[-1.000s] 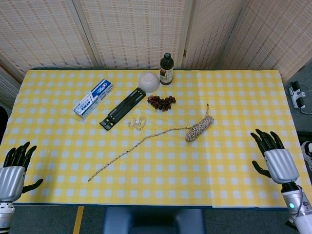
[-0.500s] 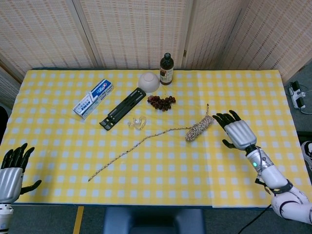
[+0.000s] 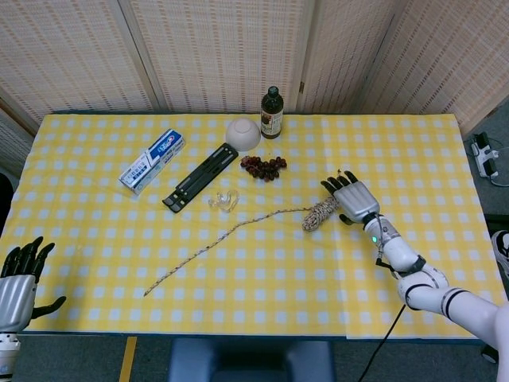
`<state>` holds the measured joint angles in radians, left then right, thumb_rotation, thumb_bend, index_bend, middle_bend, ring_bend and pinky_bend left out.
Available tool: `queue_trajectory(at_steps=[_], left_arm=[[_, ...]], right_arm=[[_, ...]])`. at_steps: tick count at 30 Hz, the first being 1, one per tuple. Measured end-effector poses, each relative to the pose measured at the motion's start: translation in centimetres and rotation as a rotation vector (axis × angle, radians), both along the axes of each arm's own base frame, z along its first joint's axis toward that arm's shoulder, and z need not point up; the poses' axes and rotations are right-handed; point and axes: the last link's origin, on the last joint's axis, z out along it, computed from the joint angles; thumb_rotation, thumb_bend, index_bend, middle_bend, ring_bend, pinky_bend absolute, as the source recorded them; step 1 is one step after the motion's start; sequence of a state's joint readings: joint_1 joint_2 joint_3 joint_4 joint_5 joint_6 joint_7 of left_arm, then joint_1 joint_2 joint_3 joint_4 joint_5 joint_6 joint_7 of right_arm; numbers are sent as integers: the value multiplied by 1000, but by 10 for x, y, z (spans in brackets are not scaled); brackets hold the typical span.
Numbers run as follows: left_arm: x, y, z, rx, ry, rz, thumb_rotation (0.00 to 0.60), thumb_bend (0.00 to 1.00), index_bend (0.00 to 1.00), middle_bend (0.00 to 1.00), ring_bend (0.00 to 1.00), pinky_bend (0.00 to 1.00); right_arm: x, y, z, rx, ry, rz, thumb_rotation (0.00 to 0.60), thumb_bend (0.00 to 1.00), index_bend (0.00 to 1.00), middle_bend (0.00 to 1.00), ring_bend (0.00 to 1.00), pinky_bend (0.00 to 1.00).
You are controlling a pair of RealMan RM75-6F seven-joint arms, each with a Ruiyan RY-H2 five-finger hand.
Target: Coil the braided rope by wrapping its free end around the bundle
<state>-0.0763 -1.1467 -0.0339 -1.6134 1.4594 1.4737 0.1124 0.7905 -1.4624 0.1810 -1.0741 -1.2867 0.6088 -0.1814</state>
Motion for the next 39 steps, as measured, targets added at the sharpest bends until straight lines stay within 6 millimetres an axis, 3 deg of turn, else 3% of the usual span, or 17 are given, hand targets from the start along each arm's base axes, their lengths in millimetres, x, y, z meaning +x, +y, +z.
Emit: queue_trajectory(at_steps=[8,16,22,29,39], left_arm=[[-3,1,-2,-5,-6,11,600,135,139,25,23,0],[-6,2,-1,1,-11,15,600,135,139,25,23,0],[-8,2,-2,-5,-13,22,600,135,139,25,21,0],[-9,2,-3,-9,-16,23,600,135,139,25,21,0],[-9,3,-4,-15,-15,23,600,135,141,25,21,0]], right_arm=[[2,-8,-20,20,33,7,600,356,228,194,189,0],[4,-12,-20,2,0,8,600,356,348,283,289,68],[1,-11,-20,6,8,14,600,357,376,305,311,102],[0,-13,-20,-8,11,12,600,372,468,374,369,206],[0,-14,-29,11,45,13,600,472,618,487,485,378]])
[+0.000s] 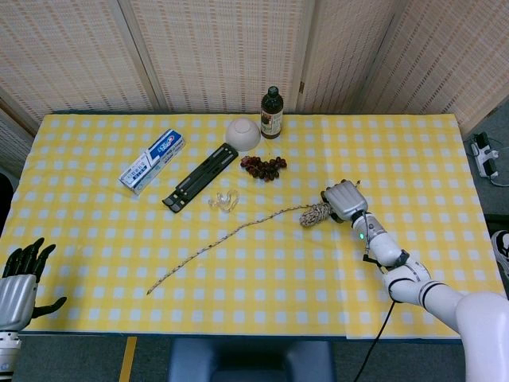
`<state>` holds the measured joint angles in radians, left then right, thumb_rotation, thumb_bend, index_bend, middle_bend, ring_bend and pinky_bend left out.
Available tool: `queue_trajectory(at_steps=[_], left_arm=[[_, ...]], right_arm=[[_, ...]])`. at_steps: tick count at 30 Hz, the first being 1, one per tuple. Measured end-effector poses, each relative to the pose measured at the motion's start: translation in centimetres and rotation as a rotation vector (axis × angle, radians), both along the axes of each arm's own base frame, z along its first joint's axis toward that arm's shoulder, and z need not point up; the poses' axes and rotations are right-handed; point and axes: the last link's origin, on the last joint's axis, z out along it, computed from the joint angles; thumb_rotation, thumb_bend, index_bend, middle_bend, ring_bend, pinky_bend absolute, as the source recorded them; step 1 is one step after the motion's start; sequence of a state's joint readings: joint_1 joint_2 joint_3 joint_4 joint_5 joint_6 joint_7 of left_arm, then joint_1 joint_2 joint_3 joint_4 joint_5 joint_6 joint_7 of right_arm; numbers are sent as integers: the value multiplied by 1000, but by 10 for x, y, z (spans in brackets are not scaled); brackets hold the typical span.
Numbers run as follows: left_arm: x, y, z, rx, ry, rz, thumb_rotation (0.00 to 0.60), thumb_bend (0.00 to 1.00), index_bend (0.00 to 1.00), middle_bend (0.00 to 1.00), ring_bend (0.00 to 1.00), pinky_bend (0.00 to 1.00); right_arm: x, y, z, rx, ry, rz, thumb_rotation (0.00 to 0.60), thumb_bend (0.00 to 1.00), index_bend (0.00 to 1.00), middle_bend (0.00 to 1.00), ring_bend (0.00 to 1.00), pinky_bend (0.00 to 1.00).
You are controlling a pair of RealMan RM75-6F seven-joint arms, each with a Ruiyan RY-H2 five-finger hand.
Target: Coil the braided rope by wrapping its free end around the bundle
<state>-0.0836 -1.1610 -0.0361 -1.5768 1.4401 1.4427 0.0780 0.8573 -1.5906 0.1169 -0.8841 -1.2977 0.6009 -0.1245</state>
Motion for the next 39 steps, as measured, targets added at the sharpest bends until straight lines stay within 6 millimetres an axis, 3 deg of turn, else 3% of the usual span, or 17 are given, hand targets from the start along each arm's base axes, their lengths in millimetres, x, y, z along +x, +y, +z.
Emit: queue_trajectory(at_steps=[7,13,19,24,27,39], left_arm=[[2,4,3,10,-4,-25,600,135,157,40,38,0],[12,15,3,10,-17,-104,600,140,221,113,116,41],[33,36,-3,-17,-40,-216,600,166,328,256,257,202],[50,58,-17,-81,-69,-274,600,197,438,452,450,451],[60,67,-29,-126,-75,-295,600,197,470,570,548,545],[81,69,-79,-270,-102,-316,600,192,478,763,697,692]], right_arm=[[6,3,6,-21,-57,19,600,625,747,591,622,495],[15,11,19,-25,-108,63,600,649,767,608,640,516],[32,31,32,-14,-181,121,600,654,774,616,642,527],[45,49,43,-8,-207,163,600,653,777,618,652,533],[49,57,48,-17,-199,180,600,653,778,618,657,537],[53,71,57,-50,-201,170,600,654,778,619,658,537]])
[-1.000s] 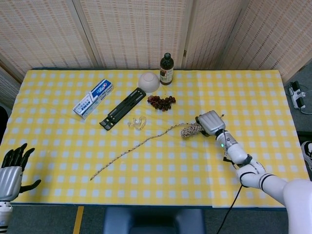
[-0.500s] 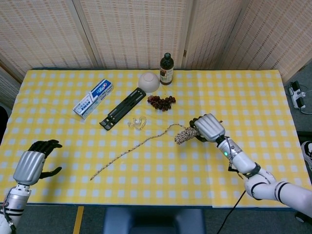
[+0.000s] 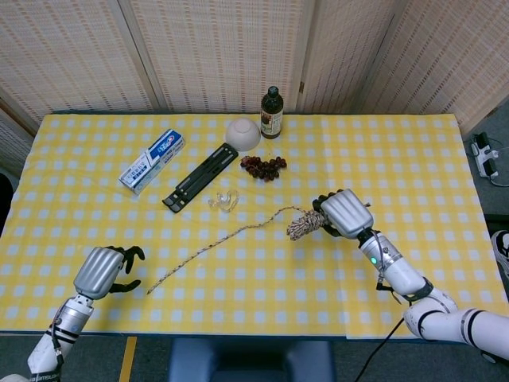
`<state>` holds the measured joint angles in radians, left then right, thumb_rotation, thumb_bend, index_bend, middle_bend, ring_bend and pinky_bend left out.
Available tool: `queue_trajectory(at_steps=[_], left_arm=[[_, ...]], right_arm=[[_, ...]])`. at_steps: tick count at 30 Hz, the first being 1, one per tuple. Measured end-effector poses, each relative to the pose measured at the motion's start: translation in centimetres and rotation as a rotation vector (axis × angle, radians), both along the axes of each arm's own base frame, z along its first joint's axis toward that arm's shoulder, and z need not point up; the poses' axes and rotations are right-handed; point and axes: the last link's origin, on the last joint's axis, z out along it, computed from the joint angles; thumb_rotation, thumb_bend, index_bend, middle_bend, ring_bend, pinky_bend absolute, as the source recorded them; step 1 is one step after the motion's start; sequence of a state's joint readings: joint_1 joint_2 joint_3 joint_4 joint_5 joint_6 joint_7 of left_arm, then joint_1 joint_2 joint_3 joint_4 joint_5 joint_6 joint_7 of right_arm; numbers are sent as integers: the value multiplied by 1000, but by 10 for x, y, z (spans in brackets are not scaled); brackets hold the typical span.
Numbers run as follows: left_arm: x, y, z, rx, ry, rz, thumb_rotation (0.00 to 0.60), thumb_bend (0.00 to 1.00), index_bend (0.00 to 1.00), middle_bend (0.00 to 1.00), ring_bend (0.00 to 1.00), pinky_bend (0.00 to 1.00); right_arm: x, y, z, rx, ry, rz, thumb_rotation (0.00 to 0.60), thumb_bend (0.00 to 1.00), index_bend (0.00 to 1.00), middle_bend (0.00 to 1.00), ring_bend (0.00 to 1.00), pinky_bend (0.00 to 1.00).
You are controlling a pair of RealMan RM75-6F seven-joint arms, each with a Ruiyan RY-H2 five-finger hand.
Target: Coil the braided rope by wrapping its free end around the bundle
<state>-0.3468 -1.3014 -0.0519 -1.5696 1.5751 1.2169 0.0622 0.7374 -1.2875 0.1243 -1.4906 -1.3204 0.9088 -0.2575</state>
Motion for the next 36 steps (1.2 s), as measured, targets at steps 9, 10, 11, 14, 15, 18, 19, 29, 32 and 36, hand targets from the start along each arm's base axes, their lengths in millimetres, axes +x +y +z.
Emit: queue_trajectory(at_steps=[9,10,11,14,15,18,19,29,32,36], left_arm=[[12,-3,-36,-40,34,-34,600,185,477,786,717,705],[13,-3,-39,-43,35,-36,600,185,477,788,718,706],[14,-3,-42,-44,38,-38,600,185,476,788,719,707],[16,-3,-49,-42,58,-40,600,186,465,790,721,707],[17,-2,-52,-40,66,-39,600,186,461,790,722,707],[17,0,-59,-34,94,-25,600,186,457,790,722,708],[17,1,-61,-33,100,-17,600,186,457,790,723,708],[12,9,-75,-36,161,51,600,188,458,802,733,713],[9,12,-75,-25,185,67,600,189,459,803,733,713],[5,18,-73,-7,197,99,600,190,466,804,735,713]], right_arm=[[-1,3,-2,8,-6,-12,600,653,778,619,658,536],[-2,3,-2,9,-5,-13,600,653,778,619,658,536],[-3,3,-2,11,-3,-15,600,653,778,619,658,536],[-4,3,-2,12,-2,-20,600,653,778,619,660,537],[-4,4,-1,11,-4,-21,600,653,778,619,660,537],[-6,4,-1,10,-9,-27,600,654,779,619,661,537],[-7,4,-1,11,-10,-29,600,653,779,619,660,537],[-12,5,-2,18,-8,-35,600,653,780,620,661,536],[-15,5,-1,18,-6,-41,600,653,780,620,661,537],[-17,5,-1,20,-8,-47,600,653,780,620,661,537]])
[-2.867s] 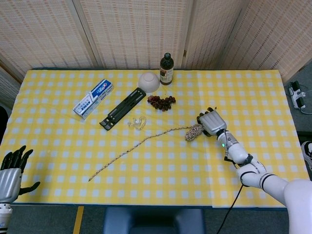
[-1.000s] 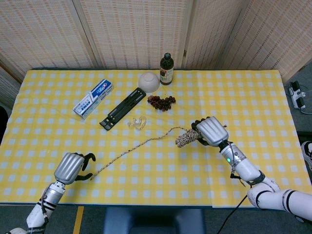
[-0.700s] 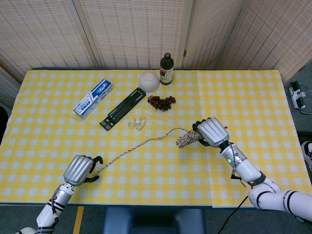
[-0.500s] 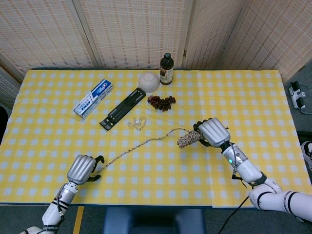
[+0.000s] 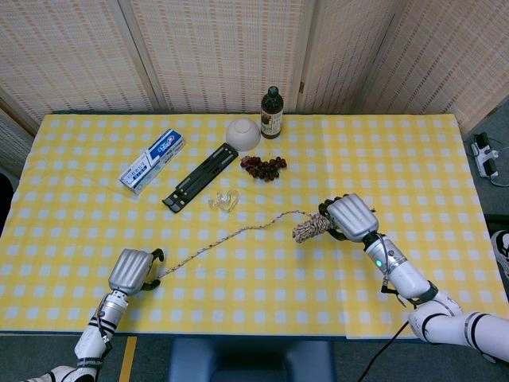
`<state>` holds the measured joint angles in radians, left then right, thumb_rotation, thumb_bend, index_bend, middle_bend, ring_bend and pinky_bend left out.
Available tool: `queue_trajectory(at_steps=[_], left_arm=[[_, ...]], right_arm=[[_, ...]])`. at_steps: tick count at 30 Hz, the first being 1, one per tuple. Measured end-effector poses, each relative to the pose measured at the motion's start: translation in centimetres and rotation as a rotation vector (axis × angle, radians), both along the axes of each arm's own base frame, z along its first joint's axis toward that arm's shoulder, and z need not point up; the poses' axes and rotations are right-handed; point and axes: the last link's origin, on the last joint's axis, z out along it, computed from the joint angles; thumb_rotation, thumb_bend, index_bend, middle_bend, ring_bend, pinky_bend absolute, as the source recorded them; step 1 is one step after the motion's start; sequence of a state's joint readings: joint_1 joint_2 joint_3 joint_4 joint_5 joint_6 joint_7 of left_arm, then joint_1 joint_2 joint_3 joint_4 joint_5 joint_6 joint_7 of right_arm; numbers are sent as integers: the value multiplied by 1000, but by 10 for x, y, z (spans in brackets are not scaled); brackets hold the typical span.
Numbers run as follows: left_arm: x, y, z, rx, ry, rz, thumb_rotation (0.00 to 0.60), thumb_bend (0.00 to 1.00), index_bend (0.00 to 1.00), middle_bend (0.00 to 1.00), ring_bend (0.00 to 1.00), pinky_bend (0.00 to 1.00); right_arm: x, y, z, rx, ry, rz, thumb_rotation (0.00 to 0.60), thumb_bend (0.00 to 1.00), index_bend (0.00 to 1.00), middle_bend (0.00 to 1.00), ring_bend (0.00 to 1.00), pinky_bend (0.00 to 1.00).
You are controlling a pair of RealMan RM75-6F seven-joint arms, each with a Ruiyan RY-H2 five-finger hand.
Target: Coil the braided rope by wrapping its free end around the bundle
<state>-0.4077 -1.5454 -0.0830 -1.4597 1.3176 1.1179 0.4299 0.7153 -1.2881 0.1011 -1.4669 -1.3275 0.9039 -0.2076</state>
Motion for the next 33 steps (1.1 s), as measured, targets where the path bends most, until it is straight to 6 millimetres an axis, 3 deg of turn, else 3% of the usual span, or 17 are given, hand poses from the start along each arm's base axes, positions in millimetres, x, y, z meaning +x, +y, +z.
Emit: queue_trajectory(at_steps=[7,17,33], left_arm=[[-6,7,3,16,8,36,600,199,488,806,736,714],[-4,4,-2,-41,-25,51,600,357,500,806,736,721],[-4,3,-5,-80,-33,66,600,434,514,806,736,721]], right_arm=[[-2,0,0,-1,-10,-5,600,653,780,620,662,537],[-6,0,1,-2,-9,-15,600,654,780,620,664,538],[-9,-2,-1,0,-7,-23,600,653,780,621,664,539]])
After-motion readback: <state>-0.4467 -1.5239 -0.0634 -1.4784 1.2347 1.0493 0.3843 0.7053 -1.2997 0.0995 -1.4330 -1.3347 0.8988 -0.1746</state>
